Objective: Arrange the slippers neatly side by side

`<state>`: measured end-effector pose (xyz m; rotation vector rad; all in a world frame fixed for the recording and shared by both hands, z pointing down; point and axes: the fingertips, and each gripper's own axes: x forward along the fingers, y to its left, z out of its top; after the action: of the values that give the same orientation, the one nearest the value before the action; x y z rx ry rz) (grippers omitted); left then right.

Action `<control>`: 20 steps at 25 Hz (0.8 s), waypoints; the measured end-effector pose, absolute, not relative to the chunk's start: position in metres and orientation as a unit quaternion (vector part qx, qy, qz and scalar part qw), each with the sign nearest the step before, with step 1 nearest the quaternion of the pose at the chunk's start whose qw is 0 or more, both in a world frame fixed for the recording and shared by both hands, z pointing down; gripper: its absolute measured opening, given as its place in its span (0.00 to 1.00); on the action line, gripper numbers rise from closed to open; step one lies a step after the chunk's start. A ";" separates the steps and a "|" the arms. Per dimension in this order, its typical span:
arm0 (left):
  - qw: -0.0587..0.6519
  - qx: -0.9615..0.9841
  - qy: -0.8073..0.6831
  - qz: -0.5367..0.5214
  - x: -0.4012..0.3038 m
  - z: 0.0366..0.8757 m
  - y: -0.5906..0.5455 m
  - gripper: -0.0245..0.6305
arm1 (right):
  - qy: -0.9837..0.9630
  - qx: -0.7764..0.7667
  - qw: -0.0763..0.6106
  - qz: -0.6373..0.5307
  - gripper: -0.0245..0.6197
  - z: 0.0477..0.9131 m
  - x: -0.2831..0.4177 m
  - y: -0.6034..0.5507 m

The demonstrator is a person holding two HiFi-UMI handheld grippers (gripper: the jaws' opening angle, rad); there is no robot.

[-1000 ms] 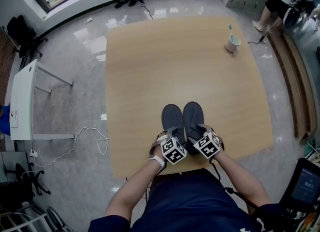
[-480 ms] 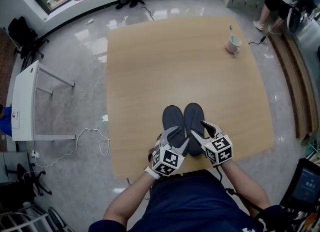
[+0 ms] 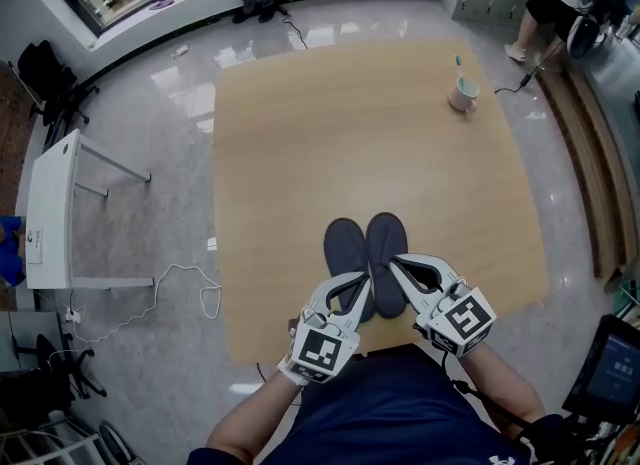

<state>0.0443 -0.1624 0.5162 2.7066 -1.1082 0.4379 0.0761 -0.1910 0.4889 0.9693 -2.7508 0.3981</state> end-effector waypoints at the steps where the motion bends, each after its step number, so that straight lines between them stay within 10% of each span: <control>1: 0.089 0.911 -0.376 0.143 0.044 0.511 -0.163 0.04 | -0.933 0.323 0.098 0.124 0.05 0.484 0.073 -0.189; 20: 0.067 0.918 -0.358 0.158 0.059 0.511 -0.155 0.04 | -0.921 0.364 0.095 0.098 0.05 0.475 0.085 -0.193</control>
<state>0.0590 -0.1548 0.5109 2.7657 -1.0794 0.4776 0.0845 -0.1930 0.4747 1.0797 -2.7316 0.2903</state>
